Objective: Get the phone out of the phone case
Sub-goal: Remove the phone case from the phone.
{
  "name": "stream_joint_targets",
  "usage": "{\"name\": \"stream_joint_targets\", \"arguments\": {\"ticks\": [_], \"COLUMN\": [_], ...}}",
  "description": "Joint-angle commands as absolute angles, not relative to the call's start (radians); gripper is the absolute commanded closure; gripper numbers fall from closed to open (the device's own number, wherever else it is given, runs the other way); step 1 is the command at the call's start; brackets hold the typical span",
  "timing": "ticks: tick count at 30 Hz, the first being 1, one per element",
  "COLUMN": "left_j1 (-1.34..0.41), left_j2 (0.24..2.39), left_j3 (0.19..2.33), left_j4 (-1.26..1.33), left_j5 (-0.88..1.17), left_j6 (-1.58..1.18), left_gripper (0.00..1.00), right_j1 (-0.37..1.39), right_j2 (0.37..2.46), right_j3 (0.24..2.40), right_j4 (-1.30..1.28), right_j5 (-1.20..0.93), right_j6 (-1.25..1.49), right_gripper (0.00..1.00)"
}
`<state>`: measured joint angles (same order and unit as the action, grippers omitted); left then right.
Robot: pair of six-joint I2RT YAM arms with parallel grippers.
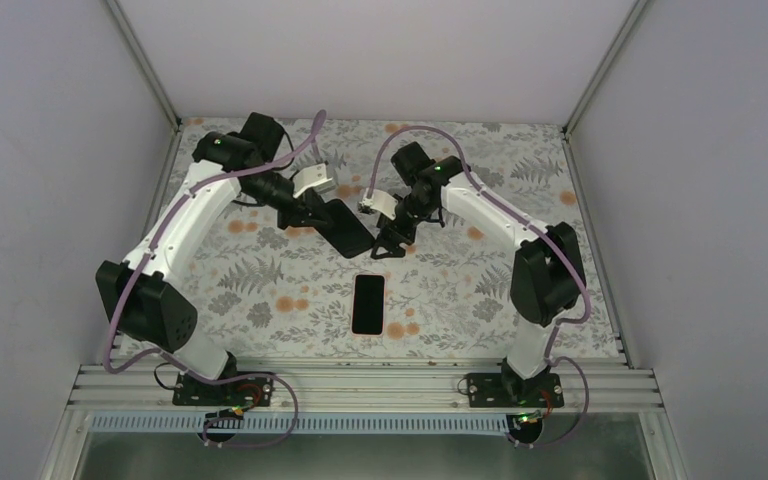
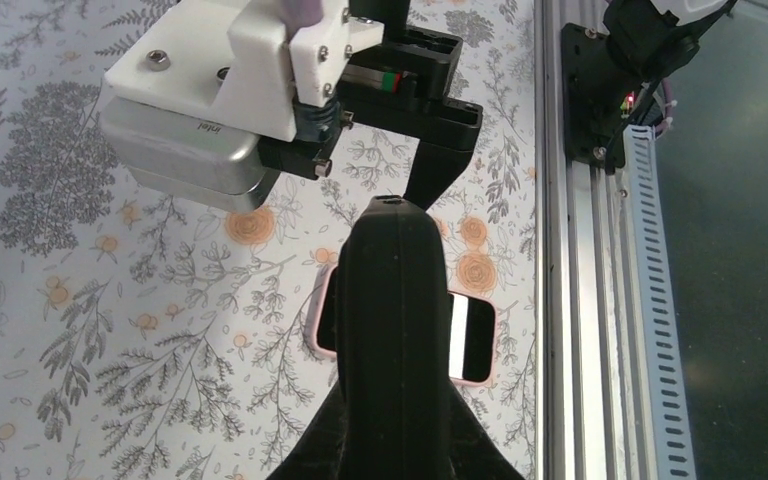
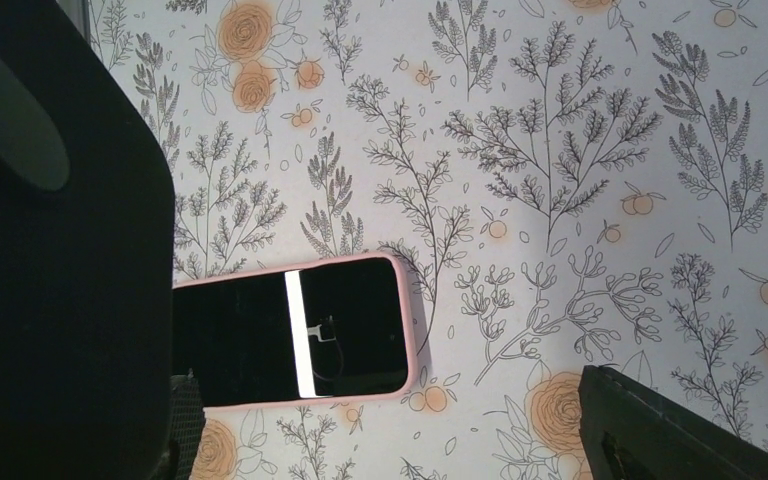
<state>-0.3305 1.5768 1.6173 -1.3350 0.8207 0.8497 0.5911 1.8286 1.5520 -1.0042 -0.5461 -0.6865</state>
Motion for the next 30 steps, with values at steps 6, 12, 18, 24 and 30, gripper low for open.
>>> {"name": "stream_joint_targets", "arguments": {"ticks": [6, 12, 18, 24, 30], "left_j1": [-0.376, -0.386, -0.395, -0.396, -0.385], "left_j2": [1.507, 1.49, 1.477, 1.48, 1.487], "left_j3": [1.587, 1.573, 1.569, 1.565, 1.586], "left_j4": [-1.358, -1.358, -1.358, -1.358, -1.358], "left_j5": [0.925, 0.923, 0.92, 0.923, 0.905], "left_j6": [0.885, 0.891, 0.892, 0.896, 0.906], "left_gripper": [0.98, 0.98, 0.98, 0.98, 0.98], "right_j1": [0.538, 0.51, 0.475, 0.462, 0.46], "right_j2": [1.883, 1.919, 1.946, 1.968, 1.865], "right_j3": [1.645, 1.686, 1.706, 1.723, 1.615], "right_j4": [-0.997, -1.018, -1.006, -1.002, -1.035], "right_j5": [-0.561, -0.551, -0.539, -0.546, -0.567], "right_j6": [-0.723, -0.74, -0.747, -0.741, -0.791], "right_gripper": [0.13, 0.13, 0.15, 0.16, 0.14]}}
